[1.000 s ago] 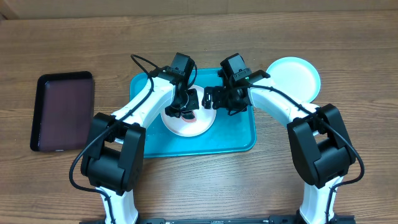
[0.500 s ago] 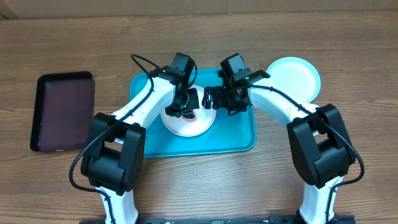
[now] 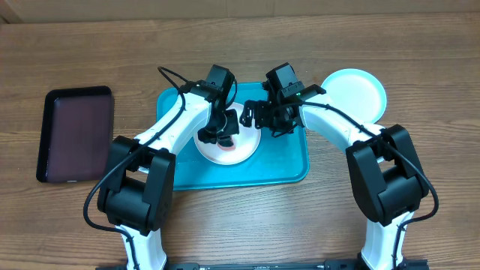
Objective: Clean dirty plates on tray and stack at the side
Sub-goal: 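Scrub the white plate's red sauce with the sponge in the left gripper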
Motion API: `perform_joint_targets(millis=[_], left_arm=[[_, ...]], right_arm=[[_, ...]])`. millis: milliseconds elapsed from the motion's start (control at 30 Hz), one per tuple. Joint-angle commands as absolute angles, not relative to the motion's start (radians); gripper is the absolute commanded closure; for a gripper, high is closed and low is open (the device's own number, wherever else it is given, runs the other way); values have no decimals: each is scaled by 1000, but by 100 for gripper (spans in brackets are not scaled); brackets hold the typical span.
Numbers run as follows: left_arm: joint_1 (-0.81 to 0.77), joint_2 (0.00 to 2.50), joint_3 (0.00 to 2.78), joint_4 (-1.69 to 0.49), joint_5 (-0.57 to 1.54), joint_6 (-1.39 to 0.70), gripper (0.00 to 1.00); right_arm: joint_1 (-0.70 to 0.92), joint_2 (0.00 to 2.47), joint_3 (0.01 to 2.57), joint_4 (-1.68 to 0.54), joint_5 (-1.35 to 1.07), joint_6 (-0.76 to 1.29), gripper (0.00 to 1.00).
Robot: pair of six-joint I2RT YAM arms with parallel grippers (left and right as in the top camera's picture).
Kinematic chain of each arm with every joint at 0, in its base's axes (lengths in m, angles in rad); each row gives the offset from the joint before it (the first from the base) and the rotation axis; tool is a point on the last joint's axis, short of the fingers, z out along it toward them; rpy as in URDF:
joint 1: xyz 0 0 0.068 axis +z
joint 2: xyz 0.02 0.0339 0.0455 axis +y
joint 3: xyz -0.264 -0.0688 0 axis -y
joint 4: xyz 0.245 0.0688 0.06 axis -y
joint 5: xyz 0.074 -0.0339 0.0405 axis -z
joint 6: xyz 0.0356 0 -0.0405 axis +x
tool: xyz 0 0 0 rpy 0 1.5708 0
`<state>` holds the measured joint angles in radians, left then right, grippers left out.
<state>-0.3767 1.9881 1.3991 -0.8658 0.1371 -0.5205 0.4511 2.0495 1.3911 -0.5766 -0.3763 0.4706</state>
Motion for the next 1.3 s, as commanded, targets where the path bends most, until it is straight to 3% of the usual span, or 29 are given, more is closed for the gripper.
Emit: perform_joint_targets(millis=[0, 33, 100, 133, 500, 767, 900, 1267], left_arm=[[-379, 1961, 1426, -881, 130, -498, 96], [-380, 1964, 1426, -885, 130, -498, 96], [-380, 1969, 1425, -885, 118, -497, 96], [-380, 1970, 1425, -885, 98, -498, 96], [-377, 1971, 1425, -885, 70, -497, 96], [-377, 1971, 1425, -885, 71, -493, 96], [-379, 1971, 1425, -876, 85, -494, 96], [-402, 1975, 1371, -805, 106, -494, 96]], right_arm=[[440, 2076, 1391, -581, -508, 502, 2], [440, 2076, 1397, -585, -506, 502, 7], [440, 2076, 1399, -585, -485, 502, 45], [443, 2076, 1399, -595, -455, 502, 53], [553, 2078, 1362, -643, -164, 580, 58], [565, 2080, 1345, -641, -120, 620, 89], [565, 2080, 1345, -642, -120, 622, 96], [566, 2082, 1345, -654, -104, 622, 96]])
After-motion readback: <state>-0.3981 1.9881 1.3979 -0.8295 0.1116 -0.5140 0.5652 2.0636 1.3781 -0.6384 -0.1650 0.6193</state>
